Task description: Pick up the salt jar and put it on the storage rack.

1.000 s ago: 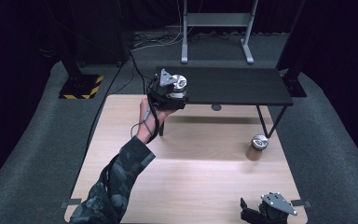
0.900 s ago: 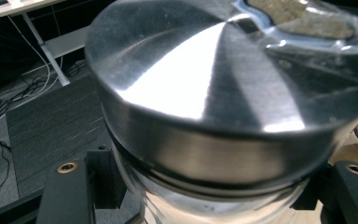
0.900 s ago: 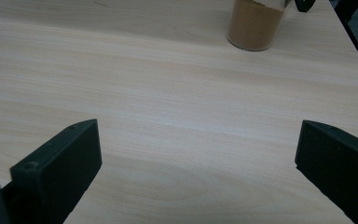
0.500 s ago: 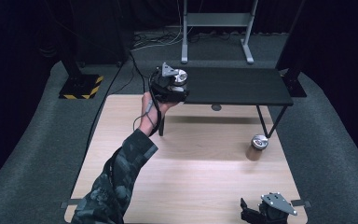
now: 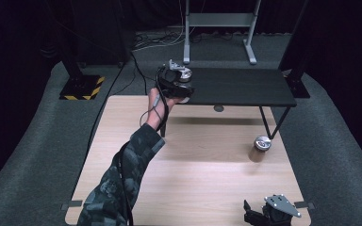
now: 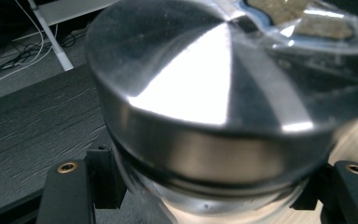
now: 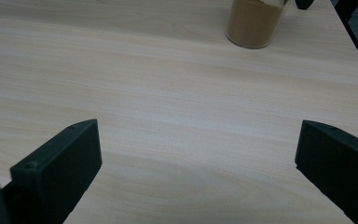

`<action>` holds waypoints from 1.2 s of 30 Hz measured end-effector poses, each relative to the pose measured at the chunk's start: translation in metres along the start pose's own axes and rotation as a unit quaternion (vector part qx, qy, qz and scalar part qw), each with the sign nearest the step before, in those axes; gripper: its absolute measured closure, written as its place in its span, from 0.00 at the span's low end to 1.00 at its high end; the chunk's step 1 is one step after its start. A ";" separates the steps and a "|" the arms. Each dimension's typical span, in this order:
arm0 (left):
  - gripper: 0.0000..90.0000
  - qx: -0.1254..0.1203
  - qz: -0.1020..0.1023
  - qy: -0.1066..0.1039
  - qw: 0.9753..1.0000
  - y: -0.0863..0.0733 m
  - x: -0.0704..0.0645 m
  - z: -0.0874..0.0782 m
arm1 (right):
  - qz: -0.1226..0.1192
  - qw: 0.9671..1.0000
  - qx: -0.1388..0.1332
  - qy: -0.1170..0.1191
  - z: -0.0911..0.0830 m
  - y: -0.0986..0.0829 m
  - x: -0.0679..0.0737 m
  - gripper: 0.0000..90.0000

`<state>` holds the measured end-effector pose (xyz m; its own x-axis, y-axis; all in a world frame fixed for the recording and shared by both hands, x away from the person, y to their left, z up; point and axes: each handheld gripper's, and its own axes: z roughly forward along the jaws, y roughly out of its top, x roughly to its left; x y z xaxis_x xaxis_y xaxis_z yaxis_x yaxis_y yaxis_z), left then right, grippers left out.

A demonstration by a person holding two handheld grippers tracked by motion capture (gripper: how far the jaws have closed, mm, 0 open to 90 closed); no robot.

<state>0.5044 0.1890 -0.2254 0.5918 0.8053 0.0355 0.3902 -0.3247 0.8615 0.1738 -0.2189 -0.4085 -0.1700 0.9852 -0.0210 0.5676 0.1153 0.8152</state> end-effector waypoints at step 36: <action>0.35 -0.013 -0.021 -0.011 1.000 0.007 0.010 0.031 | 0.000 1.000 -0.002 -0.002 -0.001 0.000 0.000 0.00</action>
<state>0.5348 0.1797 -0.2344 0.5906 0.8069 -0.0122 0.3967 -0.2772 0.8751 0.1727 -0.2194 -0.4081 -0.1666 0.9858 -0.0223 0.5642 0.1139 0.8178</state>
